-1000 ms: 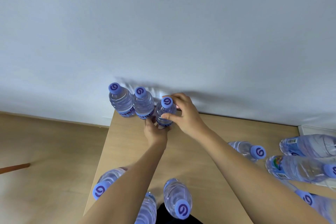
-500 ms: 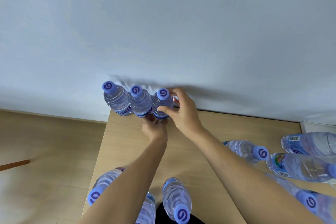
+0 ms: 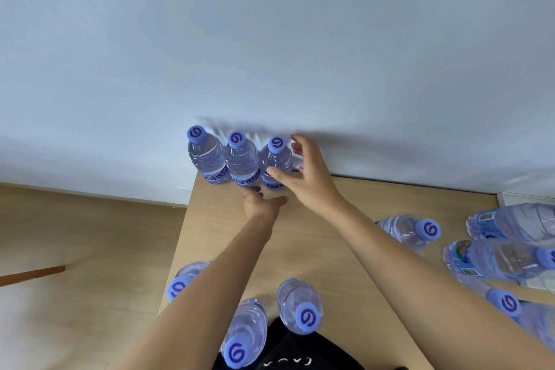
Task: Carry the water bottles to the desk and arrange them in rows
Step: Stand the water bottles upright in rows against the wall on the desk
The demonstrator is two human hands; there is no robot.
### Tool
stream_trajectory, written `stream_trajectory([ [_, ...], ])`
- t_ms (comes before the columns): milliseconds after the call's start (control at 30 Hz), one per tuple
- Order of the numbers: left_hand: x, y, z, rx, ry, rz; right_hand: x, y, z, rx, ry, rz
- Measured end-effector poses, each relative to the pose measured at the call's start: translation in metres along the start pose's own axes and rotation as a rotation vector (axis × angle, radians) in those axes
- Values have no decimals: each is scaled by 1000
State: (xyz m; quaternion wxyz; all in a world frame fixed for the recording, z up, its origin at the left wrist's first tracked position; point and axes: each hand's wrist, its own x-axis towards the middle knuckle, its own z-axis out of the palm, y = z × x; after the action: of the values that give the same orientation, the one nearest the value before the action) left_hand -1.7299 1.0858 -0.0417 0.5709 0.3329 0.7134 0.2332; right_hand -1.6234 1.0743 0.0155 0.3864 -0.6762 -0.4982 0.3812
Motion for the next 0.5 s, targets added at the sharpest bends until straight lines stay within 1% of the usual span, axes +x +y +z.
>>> stream_trajectory([
  [100, -16, 5, -17, 5, -65, -58, -26, -4, -13, 23, -44, 27],
  [167, -30, 10, -27, -27, -132, -41, -49, -6, -22, 31, -92, 38],
  [267, -56, 13, -40, -34, -203, 53, -87, -8, -29, 33, -192, 82],
  [500, -114, 4, -70, 29, -236, 263, -156, -3, -28, 62, -408, 121],
])
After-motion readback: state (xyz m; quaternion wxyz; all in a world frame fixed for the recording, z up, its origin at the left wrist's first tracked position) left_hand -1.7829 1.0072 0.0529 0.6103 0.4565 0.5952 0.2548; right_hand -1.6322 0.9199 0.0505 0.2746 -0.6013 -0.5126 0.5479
